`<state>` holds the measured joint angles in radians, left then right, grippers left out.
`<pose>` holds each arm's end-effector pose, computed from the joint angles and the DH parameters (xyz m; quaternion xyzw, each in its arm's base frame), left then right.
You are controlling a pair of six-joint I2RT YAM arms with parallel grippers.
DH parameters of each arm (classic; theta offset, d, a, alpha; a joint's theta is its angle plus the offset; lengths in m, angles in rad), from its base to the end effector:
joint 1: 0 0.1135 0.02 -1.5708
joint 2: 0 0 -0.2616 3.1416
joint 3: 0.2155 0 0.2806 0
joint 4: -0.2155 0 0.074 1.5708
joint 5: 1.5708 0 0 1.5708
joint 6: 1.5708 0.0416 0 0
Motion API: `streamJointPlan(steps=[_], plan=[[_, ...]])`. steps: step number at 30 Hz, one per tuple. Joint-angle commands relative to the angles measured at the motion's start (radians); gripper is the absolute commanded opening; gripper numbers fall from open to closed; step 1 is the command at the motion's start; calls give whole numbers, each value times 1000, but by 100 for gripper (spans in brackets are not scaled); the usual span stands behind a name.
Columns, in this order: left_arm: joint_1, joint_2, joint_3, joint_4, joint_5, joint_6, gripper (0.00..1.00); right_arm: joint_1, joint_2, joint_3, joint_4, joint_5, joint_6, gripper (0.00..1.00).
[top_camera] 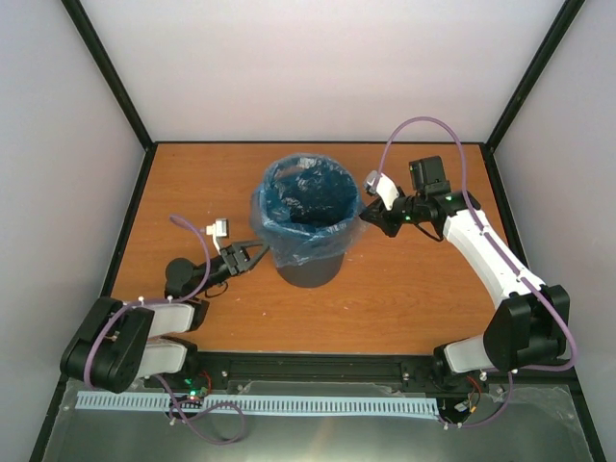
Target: Put the trash bags into the trash bin
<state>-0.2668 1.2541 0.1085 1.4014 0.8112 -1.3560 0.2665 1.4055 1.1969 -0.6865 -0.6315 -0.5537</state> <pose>0.1903 -0.0833 0.1631 -0.0238 0.6421 -0.6935 0.3259 0.3069 0.1092 0.2895 -0.4520 0.7814 0.2449 0.3538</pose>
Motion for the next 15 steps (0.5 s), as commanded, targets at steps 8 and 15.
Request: streamJointPlan(steps=[8, 15], plan=[[-49, 139, 194, 74, -42, 53, 16, 13, 8, 37, 3, 26, 12, 12], [-64, 298, 244, -31, -83, 116, 1, 12, 36, 20, 27, 131, 15, 9]])
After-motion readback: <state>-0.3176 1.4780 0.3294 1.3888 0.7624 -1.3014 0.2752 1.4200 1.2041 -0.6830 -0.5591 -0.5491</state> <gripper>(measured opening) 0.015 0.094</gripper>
